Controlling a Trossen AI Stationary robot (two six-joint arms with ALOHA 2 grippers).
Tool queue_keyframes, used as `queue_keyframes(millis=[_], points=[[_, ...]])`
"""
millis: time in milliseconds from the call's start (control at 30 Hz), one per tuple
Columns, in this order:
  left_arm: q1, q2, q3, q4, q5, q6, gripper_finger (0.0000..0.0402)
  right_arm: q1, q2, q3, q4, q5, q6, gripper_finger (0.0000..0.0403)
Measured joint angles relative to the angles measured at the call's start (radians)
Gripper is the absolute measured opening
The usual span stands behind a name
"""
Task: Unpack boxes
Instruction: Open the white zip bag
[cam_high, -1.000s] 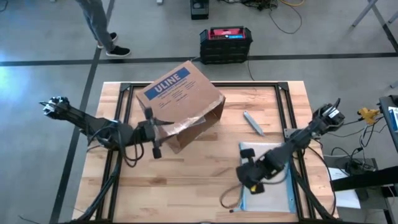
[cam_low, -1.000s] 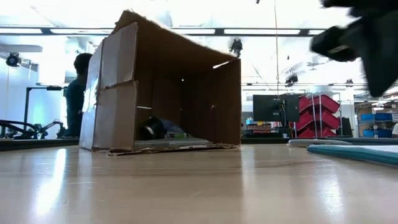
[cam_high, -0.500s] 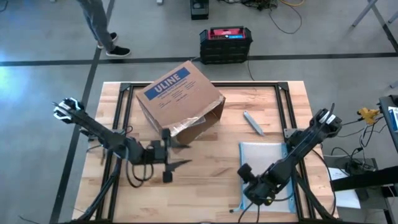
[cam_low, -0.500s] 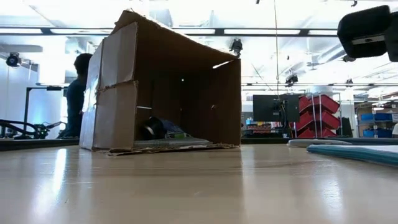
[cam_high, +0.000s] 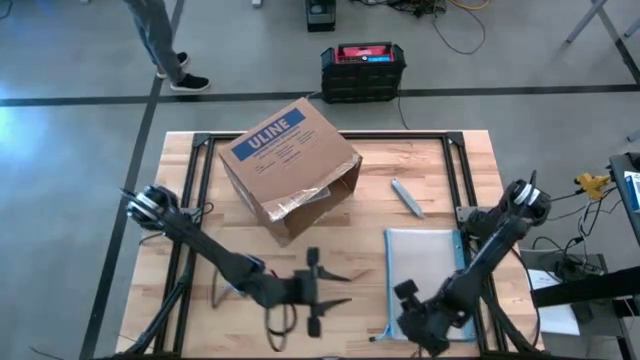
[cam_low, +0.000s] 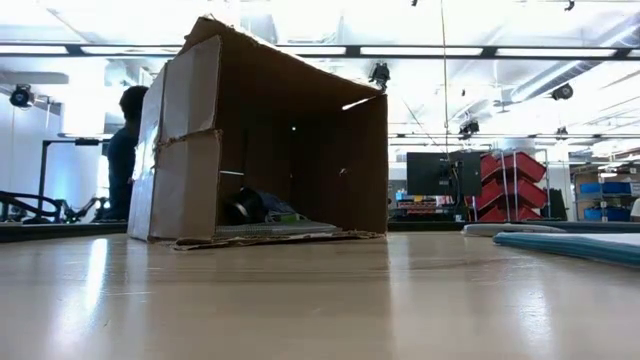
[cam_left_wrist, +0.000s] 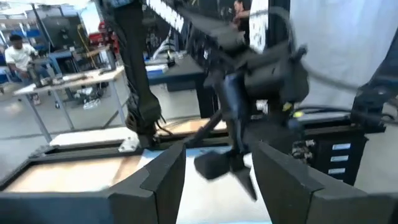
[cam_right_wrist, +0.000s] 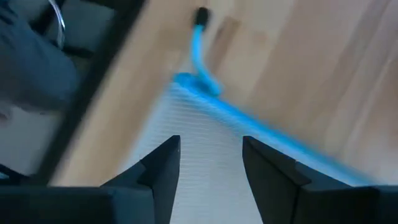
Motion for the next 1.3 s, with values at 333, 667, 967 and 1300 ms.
queue_keyframes(millis=[333, 667, 967, 1300], points=[[-0.003, 0.292, 0.306, -0.091, 0.006, -0.058, 0.0155, 0.196, 0.0, -0.005, 0.069, 0.354, 0.319, 0.0097], [0.009, 0.499, 0.648, -0.495, 0.001, -0.287, 0.0149, 0.216, 0.154, -0.01, 0.127, 0.416, 0.408, 0.0124], [0.012, 0.513, 0.708, -0.633, 0.023, -0.384, 0.0137, 0.214, 0.239, -0.008, 0.13, 0.444, 0.52, 0.0118], [0.024, 0.513, 0.662, -0.656, 0.037, -0.419, 0.0127, 0.156, 0.266, -0.01, 0.124, 0.454, 0.471, 0.0043]])
